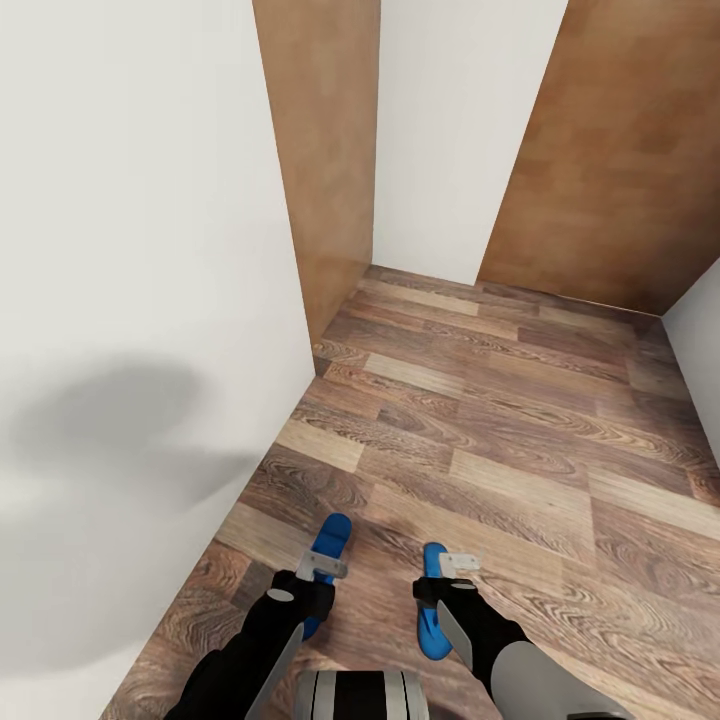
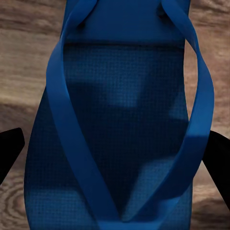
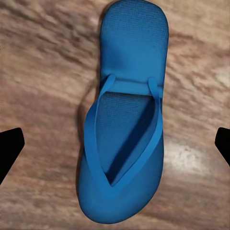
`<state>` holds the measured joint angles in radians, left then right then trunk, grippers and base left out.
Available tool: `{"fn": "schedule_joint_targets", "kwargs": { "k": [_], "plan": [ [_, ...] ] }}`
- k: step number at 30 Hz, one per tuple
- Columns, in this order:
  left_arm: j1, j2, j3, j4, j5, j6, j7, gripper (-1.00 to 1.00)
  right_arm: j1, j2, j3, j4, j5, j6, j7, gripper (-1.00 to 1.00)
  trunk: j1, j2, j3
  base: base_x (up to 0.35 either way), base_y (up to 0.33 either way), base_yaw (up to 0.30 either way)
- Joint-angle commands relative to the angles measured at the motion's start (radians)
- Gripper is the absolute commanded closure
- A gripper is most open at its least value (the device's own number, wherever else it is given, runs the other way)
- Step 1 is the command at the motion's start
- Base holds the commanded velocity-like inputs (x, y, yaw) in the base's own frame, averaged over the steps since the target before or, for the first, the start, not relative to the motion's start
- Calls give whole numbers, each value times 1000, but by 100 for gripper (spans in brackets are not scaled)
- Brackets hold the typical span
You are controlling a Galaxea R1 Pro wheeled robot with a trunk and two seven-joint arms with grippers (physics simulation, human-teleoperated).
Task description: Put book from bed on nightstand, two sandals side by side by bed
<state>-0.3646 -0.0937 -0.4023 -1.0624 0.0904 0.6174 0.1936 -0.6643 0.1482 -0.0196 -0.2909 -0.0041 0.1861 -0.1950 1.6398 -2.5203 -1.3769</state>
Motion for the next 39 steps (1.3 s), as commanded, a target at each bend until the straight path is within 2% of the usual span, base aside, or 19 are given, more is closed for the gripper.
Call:
{"fn": "schedule_joint_targets", "kwargs": {
  "k": [1,7,11,15,22,27,39],
  "plan": [
    [0,1,-2,-2,9,4,9,100,0,1,-2,-2,0,6,-3,-100,0,0,-1,0,0,0],
    [0,1,-3,-14,9,5,6,100,0,1,-2,-2,0,6,-3,-100,0,0,-1,0,0,0],
    [1,2,-2,-77,10,13,5,100,0,1,-2,-2,0,6,-3,-100,0,0,-1,0,0,0],
    [1,2,-1,-189,9,26,4,100,0,1,-2,-2,0,6,-3,-100,0,0,-1,0,0,0],
    [1,2,1,-247,10,69,5,100,0,1,-2,-2,0,6,-3,-100,0,0,-1,0,0,0],
    [2,4,5,-318,9,128,6,100,0,1,-2,-2,0,6,-3,-100,0,0,-1,0,0,0],
    [3,5,2,-341,9,147,7,100,0,2,-1,-2,0,6,-3,-100,0,0,-1,0,0,0]
  ]
}}
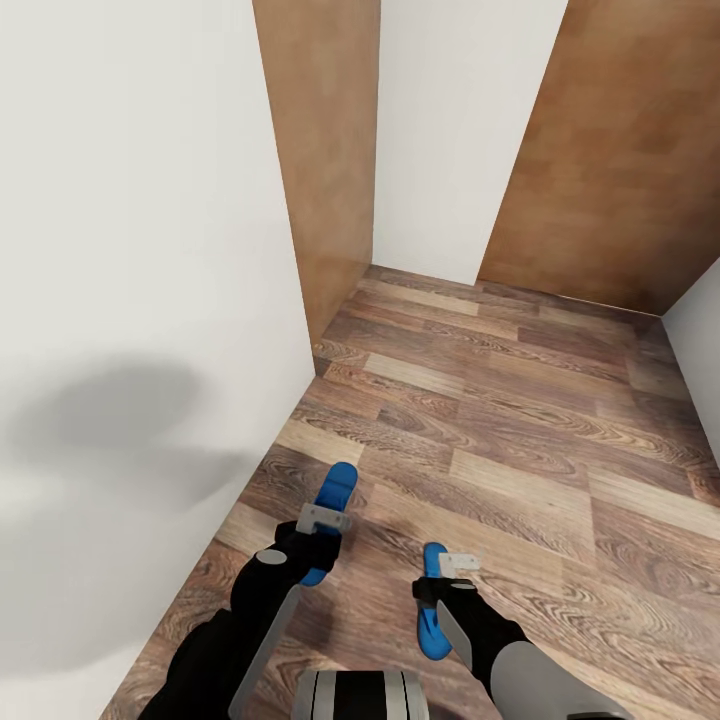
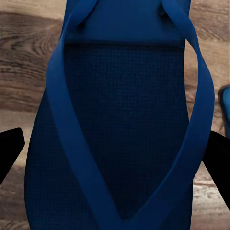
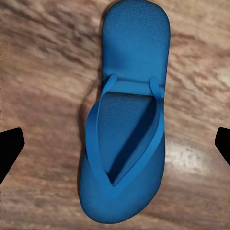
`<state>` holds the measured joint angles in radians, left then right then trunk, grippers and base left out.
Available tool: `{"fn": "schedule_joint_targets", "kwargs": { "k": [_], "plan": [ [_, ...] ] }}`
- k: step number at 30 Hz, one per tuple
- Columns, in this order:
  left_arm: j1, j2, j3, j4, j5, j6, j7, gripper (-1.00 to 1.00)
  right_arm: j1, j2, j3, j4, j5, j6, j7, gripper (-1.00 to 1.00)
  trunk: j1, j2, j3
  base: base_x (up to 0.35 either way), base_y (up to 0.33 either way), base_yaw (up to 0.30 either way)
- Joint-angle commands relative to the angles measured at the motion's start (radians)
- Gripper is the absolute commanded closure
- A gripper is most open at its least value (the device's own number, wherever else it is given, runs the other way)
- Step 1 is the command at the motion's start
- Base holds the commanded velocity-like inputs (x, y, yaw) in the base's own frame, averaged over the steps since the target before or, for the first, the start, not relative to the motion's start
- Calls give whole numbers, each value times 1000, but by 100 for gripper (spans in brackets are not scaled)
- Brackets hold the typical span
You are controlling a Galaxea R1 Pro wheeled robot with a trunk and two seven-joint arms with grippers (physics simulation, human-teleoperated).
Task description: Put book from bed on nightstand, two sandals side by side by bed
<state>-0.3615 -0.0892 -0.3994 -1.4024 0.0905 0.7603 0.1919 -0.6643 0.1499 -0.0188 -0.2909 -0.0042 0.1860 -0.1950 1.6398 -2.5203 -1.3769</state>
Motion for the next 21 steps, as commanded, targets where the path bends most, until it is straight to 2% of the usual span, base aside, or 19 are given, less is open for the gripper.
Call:
{"fn": "schedule_joint_targets", "kwargs": {
  "k": [1,7,13,19,21],
  "plan": [
    [-1,0,-1,0,9,4,9,100,0,1,-2,-2,0,6,-3,-100,0,0,-1,0,0,0],
    [-1,0,-2,3,9,4,9,100,-3,2,-1,-5,0,6,-3,-100,0,0,-1,0,0,0],
    [-1,0,-2,4,9,4,9,100,-42,3,-2,-6,-1,34,-3,-100,0,0,-1,0,0,0],
    [-1,0,-2,5,9,3,9,100,-70,2,-3,-8,-2,54,-7,-100,3,-2,-24,0,0,0],
    [-1,-1,-2,6,9,3,9,100,-76,2,-3,-8,-2,56,-8,-100,3,-2,-24,0,0,0]
  ]
}}
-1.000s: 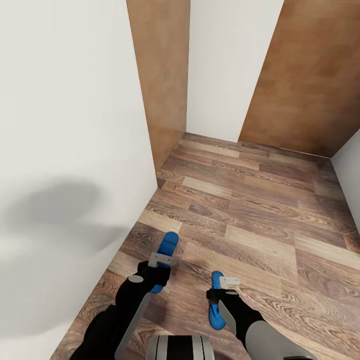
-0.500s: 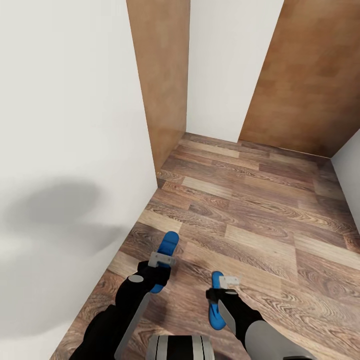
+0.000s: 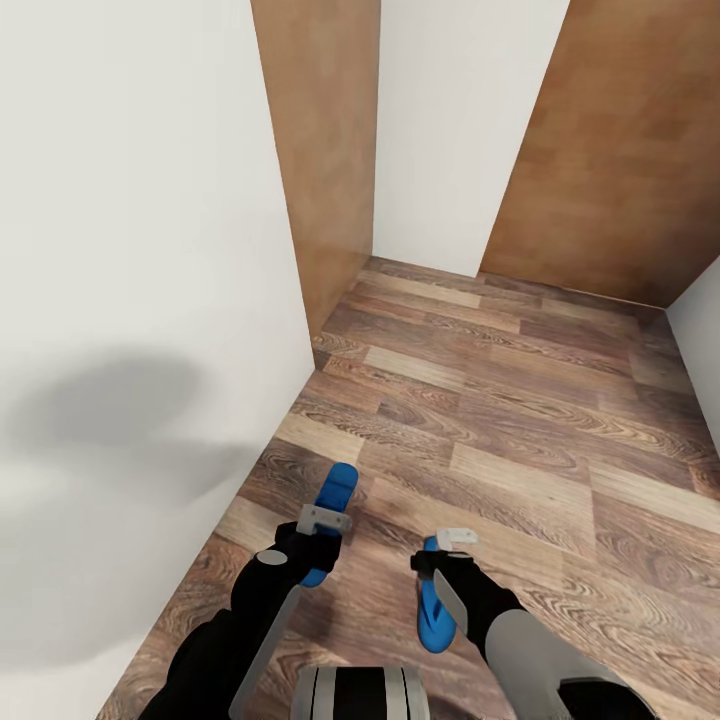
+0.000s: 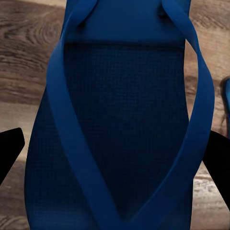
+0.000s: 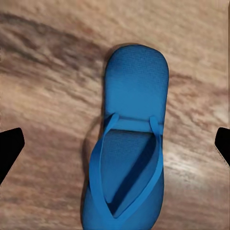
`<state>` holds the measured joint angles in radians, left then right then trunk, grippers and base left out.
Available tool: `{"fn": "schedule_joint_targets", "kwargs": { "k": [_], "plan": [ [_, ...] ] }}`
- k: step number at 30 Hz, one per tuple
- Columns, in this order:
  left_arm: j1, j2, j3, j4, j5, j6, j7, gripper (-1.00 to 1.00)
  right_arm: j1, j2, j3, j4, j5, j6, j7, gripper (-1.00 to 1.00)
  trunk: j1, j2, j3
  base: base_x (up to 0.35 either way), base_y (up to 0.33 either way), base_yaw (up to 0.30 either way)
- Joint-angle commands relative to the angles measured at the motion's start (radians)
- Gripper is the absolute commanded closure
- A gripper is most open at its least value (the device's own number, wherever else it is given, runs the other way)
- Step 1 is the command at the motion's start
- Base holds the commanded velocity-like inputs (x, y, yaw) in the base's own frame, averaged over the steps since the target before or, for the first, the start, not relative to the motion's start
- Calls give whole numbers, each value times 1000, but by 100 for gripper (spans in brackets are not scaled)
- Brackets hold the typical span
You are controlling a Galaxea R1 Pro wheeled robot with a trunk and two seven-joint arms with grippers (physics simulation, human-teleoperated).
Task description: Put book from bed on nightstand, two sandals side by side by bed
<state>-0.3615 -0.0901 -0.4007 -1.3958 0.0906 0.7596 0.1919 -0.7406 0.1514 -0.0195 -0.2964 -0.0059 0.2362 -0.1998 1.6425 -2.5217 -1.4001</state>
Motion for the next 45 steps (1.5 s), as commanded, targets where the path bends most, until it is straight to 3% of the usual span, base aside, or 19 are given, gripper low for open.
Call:
{"fn": "schedule_joint_targets", "kwargs": {
  "k": [1,5,16,22,32,38,45],
  "plan": [
    [-1,1,-1,-1,9,4,9,100,-2,0,-2,-1,-2,6,-3,-100,0,0,-1,0,0,0],
    [-1,0,-1,0,9,4,9,100,-5,0,-2,0,-3,7,-4,-100,1,-1,-12,0,0,0],
    [-1,0,-1,0,9,3,9,100,-6,1,-2,7,-3,8,-4,-100,1,-1,-12,0,0,0],
    [-1,0,-1,1,9,0,9,100,-6,1,-2,12,-3,8,-4,-100,4,-2,-35,0,0,0],
    [-1,0,-2,1,9,0,9,100,-6,1,-2,14,-3,8,-4,-100,4,-2,-35,0,0,0],
    [-1,0,-2,1,9,-1,9,100,-6,1,-2,15,-3,8,-4,-100,7,-4,-59,0,0,0],
    [-1,0,-2,2,9,-2,10,100,-6,1,-3,16,-4,8,-4,-100,7,-4,-59,0,0,0]
  ]
}}
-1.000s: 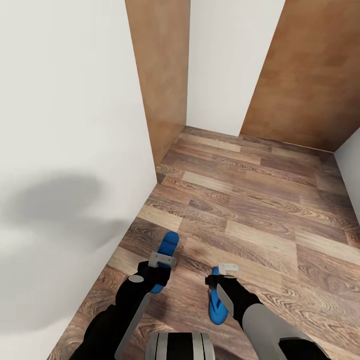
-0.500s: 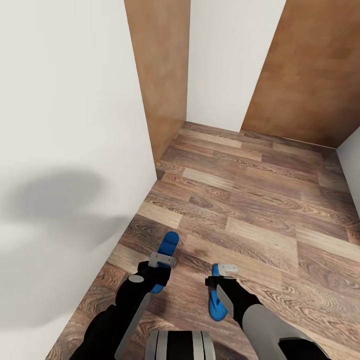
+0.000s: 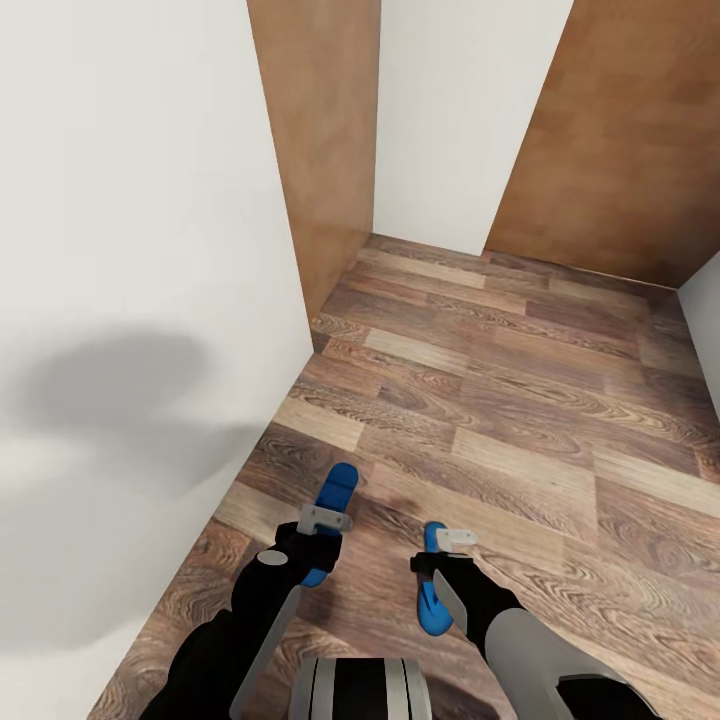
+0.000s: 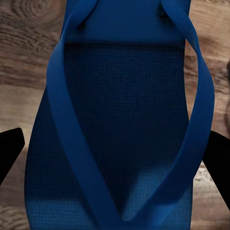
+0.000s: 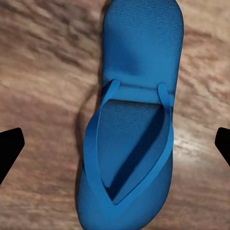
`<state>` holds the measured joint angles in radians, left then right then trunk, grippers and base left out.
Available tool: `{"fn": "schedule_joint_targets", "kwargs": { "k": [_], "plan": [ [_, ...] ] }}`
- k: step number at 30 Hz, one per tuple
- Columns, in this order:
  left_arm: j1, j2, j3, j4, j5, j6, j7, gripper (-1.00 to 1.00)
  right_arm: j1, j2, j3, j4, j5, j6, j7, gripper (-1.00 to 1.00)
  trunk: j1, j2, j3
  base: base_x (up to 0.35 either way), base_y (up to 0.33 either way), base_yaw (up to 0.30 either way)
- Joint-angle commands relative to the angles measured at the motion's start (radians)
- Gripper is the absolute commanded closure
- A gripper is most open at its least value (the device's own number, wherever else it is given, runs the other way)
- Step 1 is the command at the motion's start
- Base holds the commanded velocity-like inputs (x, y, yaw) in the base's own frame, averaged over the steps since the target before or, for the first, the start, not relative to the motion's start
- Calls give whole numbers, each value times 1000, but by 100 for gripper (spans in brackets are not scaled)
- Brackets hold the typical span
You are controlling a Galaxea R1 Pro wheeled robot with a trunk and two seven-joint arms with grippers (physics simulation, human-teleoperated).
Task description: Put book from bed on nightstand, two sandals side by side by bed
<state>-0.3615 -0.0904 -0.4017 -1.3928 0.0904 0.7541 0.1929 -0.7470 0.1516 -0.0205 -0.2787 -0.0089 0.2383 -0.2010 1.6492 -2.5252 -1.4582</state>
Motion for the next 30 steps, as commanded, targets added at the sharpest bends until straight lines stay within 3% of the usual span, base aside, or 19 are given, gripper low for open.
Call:
{"fn": "schedule_joint_targets", "kwargs": {
  "k": [1,8,17,22,30],
  "plan": [
    [-1,0,-1,-1,9,4,9,100,0,0,-2,-2,-1,6,-3,-100,0,0,-1,0,0,0],
    [-1,0,-2,0,9,4,10,100,0,-2,-2,-1,-2,6,-3,-100,3,-2,-28,0,0,0],
    [-1,0,-2,0,9,4,10,100,1,-2,-2,-1,-2,6,-3,-100,3,-2,-28,0,0,0],
    [-1,0,-2,0,9,4,10,100,1,-2,-2,1,-2,6,-3,-100,5,-3,-47,0,0,0],
    [-1,0,-1,0,9,3,10,100,1,-1,-1,4,-1,6,-3,-100,5,-3,-47,0,0,0]
  ]
}}
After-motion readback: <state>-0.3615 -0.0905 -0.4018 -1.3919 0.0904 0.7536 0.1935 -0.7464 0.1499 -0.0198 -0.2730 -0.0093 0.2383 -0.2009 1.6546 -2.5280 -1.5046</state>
